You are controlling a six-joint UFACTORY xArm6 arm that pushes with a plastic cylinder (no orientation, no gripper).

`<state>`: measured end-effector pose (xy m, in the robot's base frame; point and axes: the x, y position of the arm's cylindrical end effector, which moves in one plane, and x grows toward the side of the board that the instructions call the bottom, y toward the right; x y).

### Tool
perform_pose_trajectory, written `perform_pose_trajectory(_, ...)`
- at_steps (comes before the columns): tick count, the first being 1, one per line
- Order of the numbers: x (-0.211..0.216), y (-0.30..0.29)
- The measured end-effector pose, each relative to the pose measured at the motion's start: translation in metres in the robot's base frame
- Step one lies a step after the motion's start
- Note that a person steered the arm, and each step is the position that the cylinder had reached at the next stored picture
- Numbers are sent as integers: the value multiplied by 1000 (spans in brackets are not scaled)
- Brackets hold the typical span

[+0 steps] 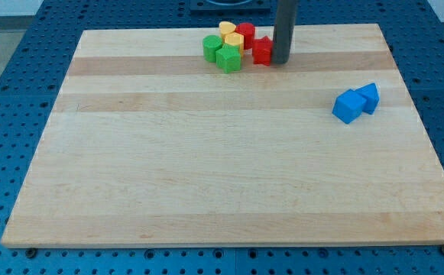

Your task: Point your arm slightly left

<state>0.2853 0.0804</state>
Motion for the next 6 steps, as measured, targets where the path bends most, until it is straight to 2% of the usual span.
perform_pose_trajectory(1, -2, -13)
perform_pose_trajectory(4, 37, 108)
perform_pose_trajectory(6, 79, 172)
